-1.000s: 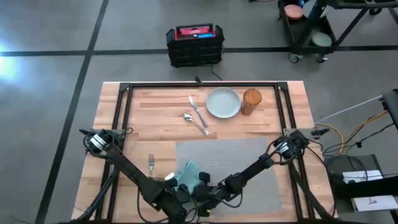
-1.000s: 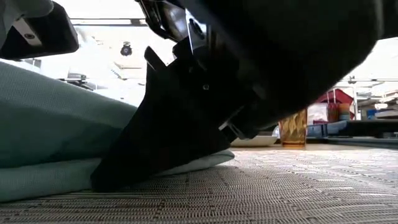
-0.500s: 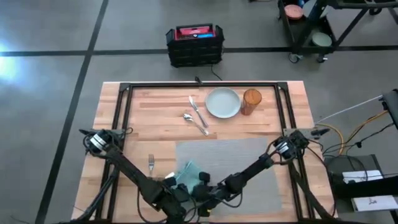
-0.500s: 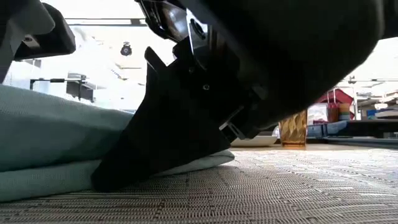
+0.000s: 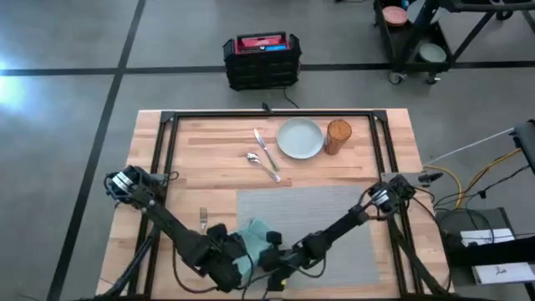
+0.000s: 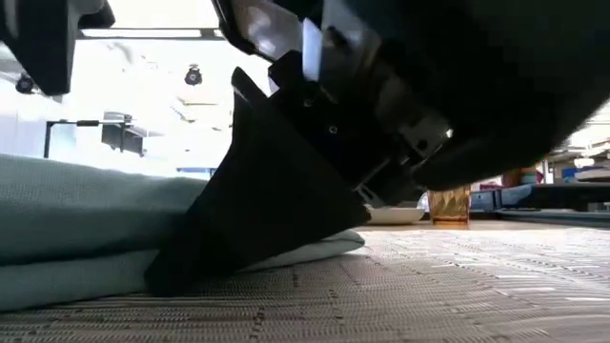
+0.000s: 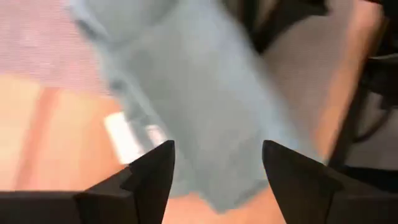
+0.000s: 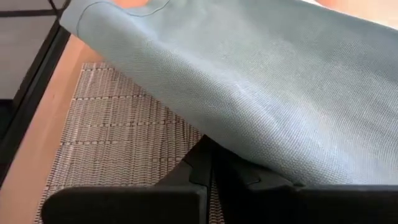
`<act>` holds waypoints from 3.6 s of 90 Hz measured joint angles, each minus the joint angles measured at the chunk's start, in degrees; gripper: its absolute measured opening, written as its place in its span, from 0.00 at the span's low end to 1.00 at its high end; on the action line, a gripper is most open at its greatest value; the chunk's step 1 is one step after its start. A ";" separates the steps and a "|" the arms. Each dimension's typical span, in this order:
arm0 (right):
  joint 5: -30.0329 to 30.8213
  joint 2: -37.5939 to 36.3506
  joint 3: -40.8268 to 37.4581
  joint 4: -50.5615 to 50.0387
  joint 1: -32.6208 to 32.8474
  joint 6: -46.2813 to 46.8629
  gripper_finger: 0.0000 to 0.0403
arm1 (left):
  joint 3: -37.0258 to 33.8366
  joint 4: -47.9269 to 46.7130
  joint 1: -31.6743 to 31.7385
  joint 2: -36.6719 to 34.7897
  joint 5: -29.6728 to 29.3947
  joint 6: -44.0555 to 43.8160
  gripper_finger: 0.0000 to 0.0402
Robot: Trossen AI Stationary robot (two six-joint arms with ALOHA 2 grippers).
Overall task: Set table place
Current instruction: Fold the blue napkin on the gray placemat
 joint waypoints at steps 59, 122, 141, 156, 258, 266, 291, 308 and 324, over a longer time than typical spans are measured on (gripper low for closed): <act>0.50 -0.13 -0.02 -0.55 -0.01 3.89 0.00 | -26.22 16.41 1.56 -14.56 -1.62 -5.75 0.63; -11.92 -10.29 -0.13 -15.35 1.01 1.96 0.37 | -39.28 33.45 2.05 -23.90 -1.30 -5.03 0.59; -8.70 -19.02 -0.09 -35.13 3.87 2.57 0.39 | -33.16 33.13 5.35 -23.75 -3.23 5.73 0.57; 5.36 -23.48 -5.07 -44.79 8.28 6.83 0.38 | -30.19 33.27 12.20 -23.73 -1.73 14.55 0.58; 11.70 -25.90 -34.56 -13.86 9.46 38.63 0.41 | -8.84 23.48 29.82 5.69 29.30 66.67 0.53; 11.40 -25.90 -34.55 -13.90 9.23 37.43 0.42 | -9.08 23.58 29.73 5.85 29.79 67.86 0.52; 11.09 -25.92 -34.58 -14.03 8.78 34.97 0.40 | -10.58 26.15 30.34 7.75 30.03 68.17 0.47; 12.22 -25.83 -34.60 -13.89 8.60 34.95 0.37 | -11.21 27.03 30.38 7.96 30.01 66.59 0.32; 12.49 -25.83 -34.60 -13.92 8.62 34.95 0.35 | -11.37 26.82 30.42 7.81 30.03 64.89 0.05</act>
